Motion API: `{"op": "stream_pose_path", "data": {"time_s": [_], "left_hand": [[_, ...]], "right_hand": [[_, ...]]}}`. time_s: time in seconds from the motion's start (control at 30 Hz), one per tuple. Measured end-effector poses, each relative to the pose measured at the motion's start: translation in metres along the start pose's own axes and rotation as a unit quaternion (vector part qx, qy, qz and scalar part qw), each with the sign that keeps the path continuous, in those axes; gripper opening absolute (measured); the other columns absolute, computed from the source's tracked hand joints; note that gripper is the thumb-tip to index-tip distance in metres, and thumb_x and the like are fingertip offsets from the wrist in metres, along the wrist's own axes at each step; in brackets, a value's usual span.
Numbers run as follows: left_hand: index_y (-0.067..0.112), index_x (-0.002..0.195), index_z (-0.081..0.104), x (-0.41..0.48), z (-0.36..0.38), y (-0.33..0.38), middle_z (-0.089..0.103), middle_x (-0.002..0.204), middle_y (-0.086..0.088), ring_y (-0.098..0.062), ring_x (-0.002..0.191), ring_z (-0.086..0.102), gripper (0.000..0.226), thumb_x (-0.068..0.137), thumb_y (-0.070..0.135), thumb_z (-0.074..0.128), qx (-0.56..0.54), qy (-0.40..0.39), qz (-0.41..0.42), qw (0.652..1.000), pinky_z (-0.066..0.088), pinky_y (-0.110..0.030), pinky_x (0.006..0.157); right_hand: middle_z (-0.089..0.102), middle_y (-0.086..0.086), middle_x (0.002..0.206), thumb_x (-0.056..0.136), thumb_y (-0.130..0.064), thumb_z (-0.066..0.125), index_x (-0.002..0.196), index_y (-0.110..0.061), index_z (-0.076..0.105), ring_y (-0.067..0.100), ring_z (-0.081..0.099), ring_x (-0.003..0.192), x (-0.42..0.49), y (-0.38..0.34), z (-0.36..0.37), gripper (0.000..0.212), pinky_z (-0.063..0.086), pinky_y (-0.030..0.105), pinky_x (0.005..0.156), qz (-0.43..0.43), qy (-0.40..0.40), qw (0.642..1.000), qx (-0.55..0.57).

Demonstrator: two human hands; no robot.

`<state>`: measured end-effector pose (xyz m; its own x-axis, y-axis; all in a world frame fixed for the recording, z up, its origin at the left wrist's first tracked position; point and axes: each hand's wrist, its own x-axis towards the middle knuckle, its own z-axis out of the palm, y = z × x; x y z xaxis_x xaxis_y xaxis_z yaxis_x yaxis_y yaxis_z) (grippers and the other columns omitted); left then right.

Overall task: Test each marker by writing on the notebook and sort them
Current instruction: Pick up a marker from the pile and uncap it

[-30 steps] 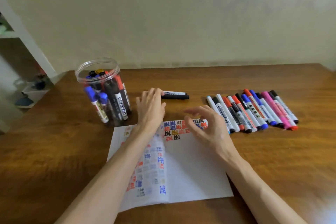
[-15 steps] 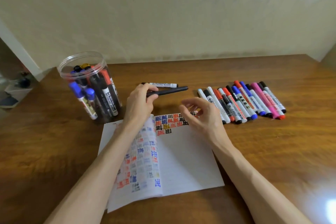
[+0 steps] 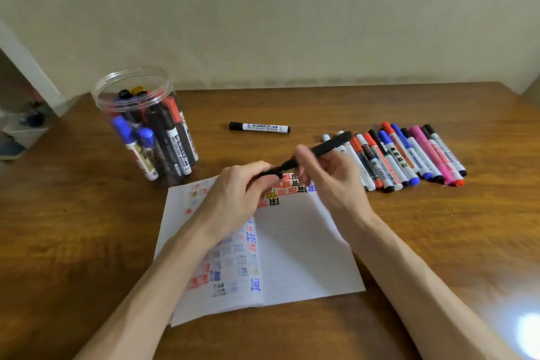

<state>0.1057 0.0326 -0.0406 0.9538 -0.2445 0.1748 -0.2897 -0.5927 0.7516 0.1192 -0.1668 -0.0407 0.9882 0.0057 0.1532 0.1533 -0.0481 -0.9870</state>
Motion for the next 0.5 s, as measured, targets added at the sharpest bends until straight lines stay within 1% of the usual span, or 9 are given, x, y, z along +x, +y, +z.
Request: {"op": "stream_pose_path", "data": {"time_s": [0.07, 0.1, 0.13, 0.17, 0.23, 0.27, 0.33, 0.4, 0.5], "left_hand": [[0.024, 0.106, 0.072, -0.003, -0.012, -0.007, 0.07, 0.08, 0.018, -0.002, 0.077, 0.067, 0.018, 0.105, 0.027, 0.054, -0.029, -0.004, -0.028, 0.999, 0.053, -0.024, 0.061], [0.025, 0.104, 0.071, -0.003, -0.017, -0.011, 0.068, 0.074, 0.018, -0.003, 0.072, 0.065, 0.018, 0.104, 0.028, 0.054, -0.036, 0.007, -0.031, 0.999, 0.051, -0.022, 0.059], [0.027, 0.102, 0.07, -0.004, -0.019, -0.013, 0.065, 0.07, 0.016, -0.005, 0.068, 0.064, 0.017, 0.105, 0.03, 0.054, -0.039, 0.016, -0.032, 0.999, 0.05, -0.023, 0.059], [0.027, 0.101, 0.069, -0.003, -0.019, -0.015, 0.064, 0.068, 0.017, -0.005, 0.067, 0.064, 0.017, 0.105, 0.031, 0.053, -0.039, 0.02, -0.034, 0.998, 0.05, -0.021, 0.059], [0.027, 0.104, 0.067, -0.002, -0.015, -0.015, 0.063, 0.069, 0.027, 0.005, 0.071, 0.064, 0.016, 0.105, 0.032, 0.052, -0.019, 0.01, -0.038, 0.999, 0.048, -0.012, 0.06], [0.027, 0.106, 0.067, -0.002, -0.013, -0.016, 0.063, 0.071, 0.029, 0.008, 0.074, 0.064, 0.015, 0.105, 0.032, 0.052, -0.006, 0.006, -0.042, 0.999, 0.047, -0.009, 0.06], [0.028, 0.11, 0.066, -0.004, -0.015, -0.019, 0.066, 0.079, 0.024, 0.012, 0.08, 0.065, 0.016, 0.105, 0.034, 0.052, 0.007, 0.011, -0.052, 0.999, 0.05, -0.009, 0.061], [0.03, 0.113, 0.065, -0.004, -0.018, -0.023, 0.07, 0.094, 0.02, 0.012, 0.089, 0.066, 0.017, 0.104, 0.037, 0.052, 0.021, 0.024, -0.059, 0.998, 0.055, -0.012, 0.065], [0.032, 0.113, 0.064, -0.003, -0.016, -0.025, 0.07, 0.096, 0.018, 0.008, 0.09, 0.066, 0.017, 0.104, 0.04, 0.051, 0.051, 0.046, -0.054, 0.996, 0.057, -0.017, 0.067]], "right_hand": [[0.066, 0.002, 0.071, 0.103, -0.037, 0.065, 0.089, -0.006, 0.071, 0.01, 0.058, 0.063, 0.006, -0.004, -0.018, 0.034, 0.049, 0.018, 0.059, 0.002, 0.072, 0.997, 0.023], [0.066, 0.001, 0.07, 0.103, -0.036, 0.065, 0.089, -0.007, 0.072, 0.01, 0.057, 0.061, 0.008, -0.005, -0.024, 0.032, 0.048, 0.019, 0.056, 0.002, 0.097, 0.995, 0.007], [0.068, -0.001, 0.069, 0.102, -0.034, 0.066, 0.088, -0.009, 0.072, 0.008, 0.059, 0.061, 0.008, -0.004, -0.024, 0.03, 0.047, 0.019, 0.056, 0.007, 0.099, 0.995, -0.019], [0.069, -0.002, 0.069, 0.102, -0.032, 0.067, 0.088, -0.009, 0.072, 0.005, 0.061, 0.061, 0.006, -0.003, -0.02, 0.027, 0.048, 0.019, 0.057, 0.014, 0.083, 0.996, -0.044], [0.071, -0.001, 0.069, 0.101, -0.029, 0.068, 0.09, -0.005, 0.073, 0.003, 0.064, 0.06, 0.001, 0.001, -0.006, 0.027, 0.049, 0.017, 0.057, 0.02, 0.035, 0.996, -0.08], [0.072, 0.0, 0.068, 0.102, -0.031, 0.068, 0.092, -0.005, 0.073, 0.004, 0.065, 0.059, -0.002, 0.003, -0.001, 0.028, 0.049, 0.016, 0.057, 0.02, 0.016, 0.996, -0.09], [0.074, 0.004, 0.068, 0.101, -0.035, 0.068, 0.091, -0.008, 0.072, 0.008, 0.066, 0.056, -0.004, 0.007, 0.003, 0.03, 0.051, 0.019, 0.057, 0.023, -0.004, 0.995, -0.1], [0.076, 0.004, 0.071, 0.1, -0.033, 0.07, 0.09, -0.01, 0.073, 0.012, 0.067, 0.057, -0.003, 0.009, 0.0, 0.025, 0.053, 0.021, 0.057, 0.037, -0.005, 0.994, -0.105], [0.077, -0.004, 0.071, 0.096, -0.023, 0.074, 0.091, -0.011, 0.075, 0.006, 0.068, 0.057, -0.002, 0.012, 0.0, 0.013, 0.051, 0.018, 0.055, 0.05, -0.008, 0.991, -0.127]]}}
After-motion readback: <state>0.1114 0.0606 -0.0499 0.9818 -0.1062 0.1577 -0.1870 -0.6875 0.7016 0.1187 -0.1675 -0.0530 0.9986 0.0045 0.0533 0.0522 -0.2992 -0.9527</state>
